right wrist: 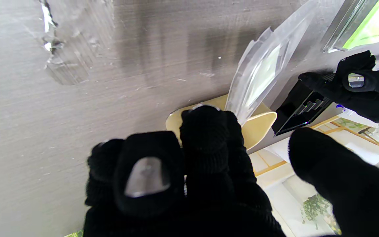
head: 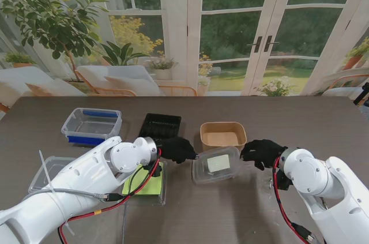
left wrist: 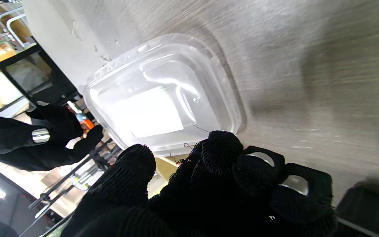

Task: Pair container bodies with their lids

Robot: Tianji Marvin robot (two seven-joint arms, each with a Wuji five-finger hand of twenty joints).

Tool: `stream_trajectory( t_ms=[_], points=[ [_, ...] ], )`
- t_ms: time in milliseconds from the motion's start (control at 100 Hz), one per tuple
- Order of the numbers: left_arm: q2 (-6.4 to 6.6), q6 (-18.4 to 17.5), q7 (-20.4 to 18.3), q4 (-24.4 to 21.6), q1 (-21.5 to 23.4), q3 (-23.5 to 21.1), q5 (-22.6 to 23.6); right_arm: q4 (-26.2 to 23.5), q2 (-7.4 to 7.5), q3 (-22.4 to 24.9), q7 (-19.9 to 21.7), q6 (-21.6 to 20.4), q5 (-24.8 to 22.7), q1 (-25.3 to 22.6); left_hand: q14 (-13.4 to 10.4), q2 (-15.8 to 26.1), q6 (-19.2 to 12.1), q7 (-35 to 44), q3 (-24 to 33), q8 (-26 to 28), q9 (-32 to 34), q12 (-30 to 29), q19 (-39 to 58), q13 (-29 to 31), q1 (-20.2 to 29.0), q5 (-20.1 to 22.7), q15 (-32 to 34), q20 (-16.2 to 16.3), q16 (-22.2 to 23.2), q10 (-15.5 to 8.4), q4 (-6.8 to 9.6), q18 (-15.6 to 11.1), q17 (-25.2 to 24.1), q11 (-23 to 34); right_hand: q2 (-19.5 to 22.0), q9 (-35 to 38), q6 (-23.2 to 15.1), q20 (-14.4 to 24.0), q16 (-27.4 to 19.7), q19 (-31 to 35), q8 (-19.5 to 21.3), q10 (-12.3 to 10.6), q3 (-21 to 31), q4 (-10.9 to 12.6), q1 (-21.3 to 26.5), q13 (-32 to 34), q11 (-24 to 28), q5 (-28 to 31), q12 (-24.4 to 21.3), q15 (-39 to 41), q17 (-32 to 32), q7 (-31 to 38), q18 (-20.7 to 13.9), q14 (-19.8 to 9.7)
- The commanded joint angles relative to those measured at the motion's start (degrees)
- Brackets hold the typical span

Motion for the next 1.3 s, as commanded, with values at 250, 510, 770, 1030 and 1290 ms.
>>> stream_trajectory(
  t_ms=[250,510,770,1030,1290],
  points=[
    [1.59,4.91,-3.44,-2.62,1.21,0.4,3.14,1.36,0.13,-0.27,1.68,-0.44,0.08,-0.7,2.35,0.42,2.31,-0.95,1.0,-0.28,0.91,0.26,-0.07,0.5,-0.49,-0.07,0.28,-0.54,-0.28,-0.84,-1.3,-4.24,-0.77,0.01,1.24,0.59,-1.32,-0.19,-0.15,2.48,-0.77,1.68,1.34,1.78,-1.17,2.01,1.87,0.21,0.76,1.21,16.05,-0.57,0.96,0.52],
    [1.2,6.66,-4.34,-1.19,-0.57,3.14,3.3,2.95,0.13,-1.37,1.5,-0.35,-0.11,0.01,2.16,0.53,2.52,-1.0,0.74,-0.3,1.15,0.19,0.2,0.89,-0.46,-0.18,0.39,-0.87,-0.39,-1.09,-1.31,-4.31,-0.29,0.14,1.17,0.53,-1.41,-0.2,-0.21,2.48,-0.84,1.55,1.33,1.77,-1.17,2.0,1.81,-0.28,0.75,1.08,16.05,-0.78,0.95,0.5],
    [0.54,6.55,-3.9,-0.08,-1.46,4.15,2.79,6.23,0.04,-4.79,0.4,0.52,-4.7,3.98,2.03,0.58,2.5,-1.15,0.58,-0.35,0.86,0.16,0.25,0.48,-0.3,-0.56,0.34,-1.13,-0.43,-1.09,-1.3,-4.39,-0.4,0.06,1.11,-0.35,-2.39,-0.24,-0.39,2.44,-0.58,1.14,1.28,1.73,-1.24,2.03,1.74,-3.26,0.83,0.8,15.89,-0.62,0.57,0.04],
    [0.53,6.83,-4.46,-0.49,-1.66,4.34,2.19,10.11,0.34,-8.73,1.37,1.04,-7.28,7.61,1.96,0.64,2.5,-1.11,0.37,-0.34,0.86,0.31,0.3,0.71,-0.18,-0.47,0.64,-1.28,-0.36,-1.14,-1.3,-4.46,-0.43,0.32,1.68,-1.9,-3.26,-0.29,-0.94,2.19,-0.28,0.79,0.53,1.79,-1.79,2.08,1.86,-4.26,0.98,-0.18,14.98,0.01,-0.44,-0.59],
    [-0.24,6.27,-4.03,0.73,-2.02,5.27,1.01,11.77,0.63,-10.93,2.5,0.87,-7.62,8.8,1.81,0.59,2.25,-1.01,0.29,-0.31,1.18,0.71,1.03,1.01,-0.15,-0.23,1.45,-1.14,-0.17,-1.32,-1.26,-4.75,0.06,1.17,2.44,-3.4,-4.56,-0.22,-1.59,1.6,-0.5,0.63,-0.19,2.04,-2.13,2.1,2.1,-3.51,1.1,-1.33,13.38,-0.34,-1.46,-0.69]
  ],
)
